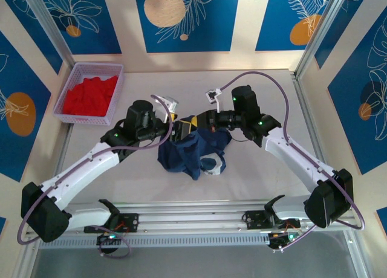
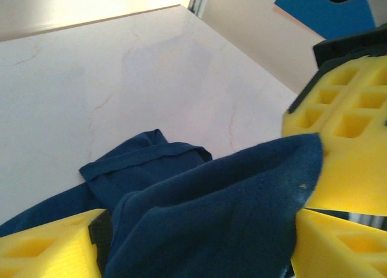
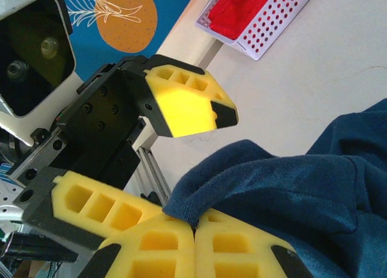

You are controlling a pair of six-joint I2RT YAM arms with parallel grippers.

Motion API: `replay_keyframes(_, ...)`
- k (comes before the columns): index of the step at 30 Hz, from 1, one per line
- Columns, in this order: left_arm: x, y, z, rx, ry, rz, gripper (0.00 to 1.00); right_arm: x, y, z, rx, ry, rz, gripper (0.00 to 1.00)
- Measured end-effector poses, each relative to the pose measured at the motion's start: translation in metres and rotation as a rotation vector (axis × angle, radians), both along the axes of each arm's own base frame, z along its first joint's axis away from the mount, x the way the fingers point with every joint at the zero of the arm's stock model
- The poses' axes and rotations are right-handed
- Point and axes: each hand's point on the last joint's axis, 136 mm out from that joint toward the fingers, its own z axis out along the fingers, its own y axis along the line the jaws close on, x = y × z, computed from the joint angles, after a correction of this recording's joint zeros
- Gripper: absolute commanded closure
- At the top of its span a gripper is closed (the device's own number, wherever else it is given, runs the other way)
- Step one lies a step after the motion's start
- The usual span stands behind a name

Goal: Fold the inside-out t-shirt

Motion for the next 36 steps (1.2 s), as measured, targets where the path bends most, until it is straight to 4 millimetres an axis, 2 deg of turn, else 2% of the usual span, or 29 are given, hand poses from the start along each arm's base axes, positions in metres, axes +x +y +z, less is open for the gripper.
replay_keyframes(9,0.007,0.009,-0.024,0.127,-0.008,0.048,0.26,0.002,0.000,0.008,0.004,-0.013,-0.007,1.00)
replay_keyframes(14,0.012,0.018,-0.030,0.195,-0.027,0.111,0.31,0.003,-0.001,0.008,-0.006,-0.010,-0.020,1.00)
replay_keyframes(19,0.020,0.035,-0.036,0.265,-0.043,0.199,0.43,0.006,-0.004,0.010,-0.025,-0.017,-0.038,1.00)
replay_keyframes(30,0.021,0.052,-0.048,0.345,-0.021,0.256,0.69,0.012,-0.011,0.005,-0.072,-0.034,-0.080,1.00)
replay_keyframes(36,0.019,0.056,-0.044,0.362,-0.006,0.266,0.75,0.014,-0.017,0.005,-0.111,-0.065,-0.115,1.00)
